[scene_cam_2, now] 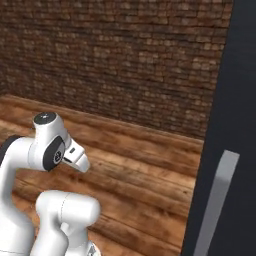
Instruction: Pick the orange and tangerine from the fridge and place them on the plate next to the blender to make a fruit smoothie.
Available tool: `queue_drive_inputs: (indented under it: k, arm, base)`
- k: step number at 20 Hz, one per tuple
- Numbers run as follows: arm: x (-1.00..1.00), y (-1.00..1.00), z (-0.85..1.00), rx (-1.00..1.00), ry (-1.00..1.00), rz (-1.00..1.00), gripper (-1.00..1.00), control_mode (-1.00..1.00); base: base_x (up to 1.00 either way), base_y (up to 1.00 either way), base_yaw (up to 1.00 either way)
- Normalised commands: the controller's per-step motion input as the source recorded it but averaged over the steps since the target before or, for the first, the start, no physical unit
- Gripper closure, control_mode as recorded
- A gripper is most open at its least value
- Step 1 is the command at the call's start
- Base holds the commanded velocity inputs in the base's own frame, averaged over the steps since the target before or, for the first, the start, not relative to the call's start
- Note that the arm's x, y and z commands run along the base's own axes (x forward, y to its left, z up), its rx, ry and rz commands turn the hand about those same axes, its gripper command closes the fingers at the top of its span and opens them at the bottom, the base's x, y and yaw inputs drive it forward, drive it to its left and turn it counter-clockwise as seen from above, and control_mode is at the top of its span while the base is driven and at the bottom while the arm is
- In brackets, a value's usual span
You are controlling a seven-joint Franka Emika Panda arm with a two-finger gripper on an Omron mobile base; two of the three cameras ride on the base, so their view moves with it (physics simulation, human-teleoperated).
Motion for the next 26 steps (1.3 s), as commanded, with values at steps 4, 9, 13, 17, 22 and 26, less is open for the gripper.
queue_drive_inputs:
  k: [4,9,13,17,22,26]
  arm:
    - [0.0,0.0,0.0,0.0,0.0,0.0,-1.0,1.0]
    - [0.0,0.0,0.0,0.0,0.0,0.0,-1.0,1.0]
    - [0.0,0.0,0.0,0.0,0.0,0.0,-1.0,1.0]
    - [0.0,0.0,0.0,0.0,0.0,0.0,-1.0,1.0]
    - [0.0,0.0,0.0,0.0,0.0,0.0,-1.0,1.0]
    - [0.0,0.0,0.0,0.0,0.0,0.0,-1.0,1.0]
  base:
    - [1.0,0.0,-0.37]
    - [1.0,0.02,-0.54]
    - [0.84,0.06,-0.65]
    - [0.12,0.0,-0.68]
    - [0.01,0.0,-0.71]
    - [0.23,0.0,-0.72]
